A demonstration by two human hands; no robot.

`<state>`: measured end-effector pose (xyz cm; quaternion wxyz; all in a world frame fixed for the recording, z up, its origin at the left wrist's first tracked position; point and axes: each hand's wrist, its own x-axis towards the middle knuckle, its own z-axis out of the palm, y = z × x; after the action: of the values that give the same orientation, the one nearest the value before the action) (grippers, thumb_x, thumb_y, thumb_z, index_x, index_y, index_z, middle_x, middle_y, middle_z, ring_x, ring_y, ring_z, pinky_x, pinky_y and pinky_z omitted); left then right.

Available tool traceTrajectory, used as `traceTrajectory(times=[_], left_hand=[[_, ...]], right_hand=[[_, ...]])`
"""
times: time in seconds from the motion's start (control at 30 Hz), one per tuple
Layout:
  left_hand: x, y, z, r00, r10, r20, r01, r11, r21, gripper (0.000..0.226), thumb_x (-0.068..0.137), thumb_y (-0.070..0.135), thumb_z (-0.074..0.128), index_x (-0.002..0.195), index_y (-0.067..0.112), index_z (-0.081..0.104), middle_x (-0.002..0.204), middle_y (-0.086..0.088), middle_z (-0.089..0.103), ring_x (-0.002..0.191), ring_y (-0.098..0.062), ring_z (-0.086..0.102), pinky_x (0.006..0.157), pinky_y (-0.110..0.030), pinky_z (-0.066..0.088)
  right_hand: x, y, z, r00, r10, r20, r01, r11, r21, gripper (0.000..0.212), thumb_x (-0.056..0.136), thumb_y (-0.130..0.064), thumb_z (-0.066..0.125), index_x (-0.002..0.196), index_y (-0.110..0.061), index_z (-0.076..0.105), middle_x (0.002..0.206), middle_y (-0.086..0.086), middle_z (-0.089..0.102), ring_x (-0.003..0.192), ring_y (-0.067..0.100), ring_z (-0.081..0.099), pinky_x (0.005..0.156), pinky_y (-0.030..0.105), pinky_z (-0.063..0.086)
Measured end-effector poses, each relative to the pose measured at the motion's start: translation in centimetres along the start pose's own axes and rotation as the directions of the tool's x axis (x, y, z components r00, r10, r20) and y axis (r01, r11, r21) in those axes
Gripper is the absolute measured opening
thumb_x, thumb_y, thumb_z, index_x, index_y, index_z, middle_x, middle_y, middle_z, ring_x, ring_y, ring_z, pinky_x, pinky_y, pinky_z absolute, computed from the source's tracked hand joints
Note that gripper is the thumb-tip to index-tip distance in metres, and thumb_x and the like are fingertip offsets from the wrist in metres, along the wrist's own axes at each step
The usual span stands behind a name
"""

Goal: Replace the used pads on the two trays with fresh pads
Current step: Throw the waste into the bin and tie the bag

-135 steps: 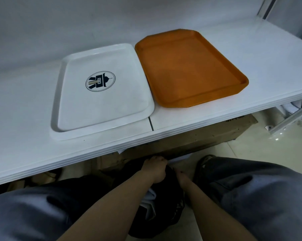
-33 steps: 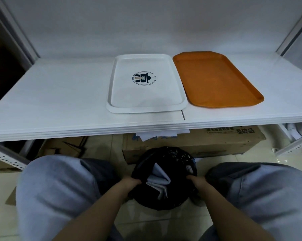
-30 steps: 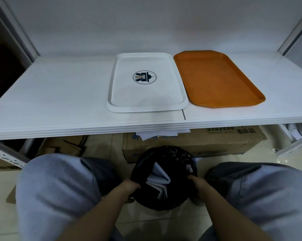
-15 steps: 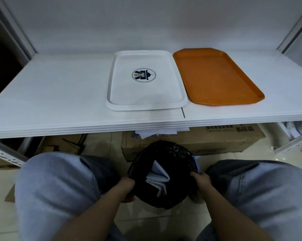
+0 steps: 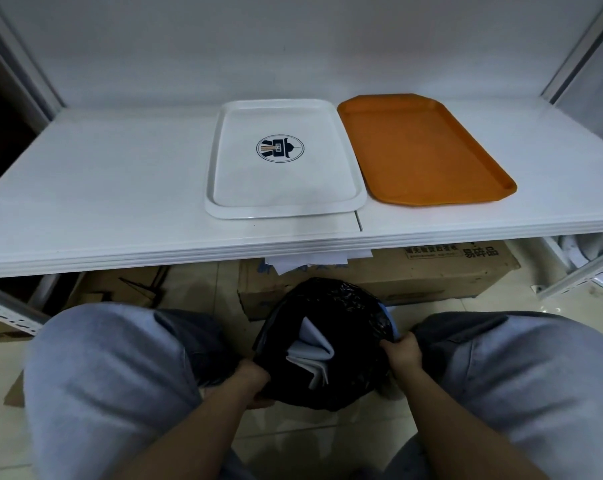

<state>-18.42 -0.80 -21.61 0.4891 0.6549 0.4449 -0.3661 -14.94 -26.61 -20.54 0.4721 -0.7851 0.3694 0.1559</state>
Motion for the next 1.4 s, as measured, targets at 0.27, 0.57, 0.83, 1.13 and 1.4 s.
traceTrajectory(times=[0.27, 0.57, 0.83, 1.13, 1.4], left_hand=[[-1.0, 0.7, -1.5, 0.997, 0.050, 0.067, -0.064, 0.972, 0.228, 0.026, 0.100, 0.015, 0.038, 0.116, 0.002, 0.055, 0.067, -0.007, 0.059, 0.041, -0.012, 0.054, 0.035, -0.014, 0.029], [-1.3, 0.5, -2.3, 0.993, -0.006, 0.115, -0.013, 0.986, 0.165, 0.011, 0.093, 0.010, 0.054, 0.091, 0.002, 0.061, 0.092, -0.015, 0.061, 0.077, -0.028, 0.061, 0.056, -0.030, 0.054], [-1.7, -2.3, 1.1, 0.973, -0.093, 0.211, 0.129, 0.978, -0.163, 0.023, 0.089, 0.006, 0.060, 0.110, 0.001, 0.050, 0.089, -0.015, 0.051, 0.075, -0.032, 0.051, 0.082, -0.041, 0.048], [-2.5, -2.7, 2.0, 0.988, -0.001, 0.151, 0.035, 0.973, -0.227, 0.022, 0.098, 0.002, 0.042, 0.115, -0.006, 0.053, 0.091, -0.021, 0.062, 0.075, -0.032, 0.063, 0.067, -0.039, 0.054], [-3.4, -1.2, 0.2, 0.990, 0.053, 0.133, -0.036, 0.991, -0.126, 0.024, 0.095, 0.008, 0.049, 0.071, 0.007, 0.051, 0.047, -0.004, 0.054, 0.043, -0.012, 0.050, 0.039, -0.018, 0.037]], right_hand=[[-0.6, -1.5, -1.1, 0.972, -0.001, 0.236, 0.151, 0.771, -0.619, 0.031, 0.093, -0.034, 0.051, 0.108, -0.007, 0.057, 0.097, 0.010, 0.057, 0.086, 0.027, 0.055, 0.074, 0.032, 0.044], [-0.1, -2.0, -1.7, 0.896, 0.162, 0.414, 0.027, 0.910, -0.414, 0.039, 0.092, -0.029, 0.058, 0.122, -0.005, 0.052, 0.120, 0.016, 0.057, 0.105, 0.030, 0.057, 0.084, 0.035, 0.046], [-1.4, 0.3, -0.3, 0.840, 0.144, 0.523, 0.099, 0.907, -0.409, 0.063, 0.075, -0.015, 0.077, 0.131, -0.005, 0.049, 0.127, 0.013, 0.057, 0.111, 0.029, 0.057, 0.095, 0.038, 0.049], [-1.2, 1.7, 0.0, 0.894, -0.024, 0.447, 0.282, 0.806, -0.521, 0.007, 0.090, -0.007, 0.051, 0.088, -0.006, 0.058, 0.096, 0.021, 0.063, 0.078, 0.026, 0.055, 0.066, 0.031, 0.046], [-3.5, -1.0, -1.0, 0.966, -0.187, 0.176, 0.240, 0.903, -0.358, 0.023, 0.092, -0.007, 0.046, 0.069, -0.009, 0.046, 0.067, 0.007, 0.049, 0.059, 0.020, 0.044, 0.051, 0.027, 0.031]])
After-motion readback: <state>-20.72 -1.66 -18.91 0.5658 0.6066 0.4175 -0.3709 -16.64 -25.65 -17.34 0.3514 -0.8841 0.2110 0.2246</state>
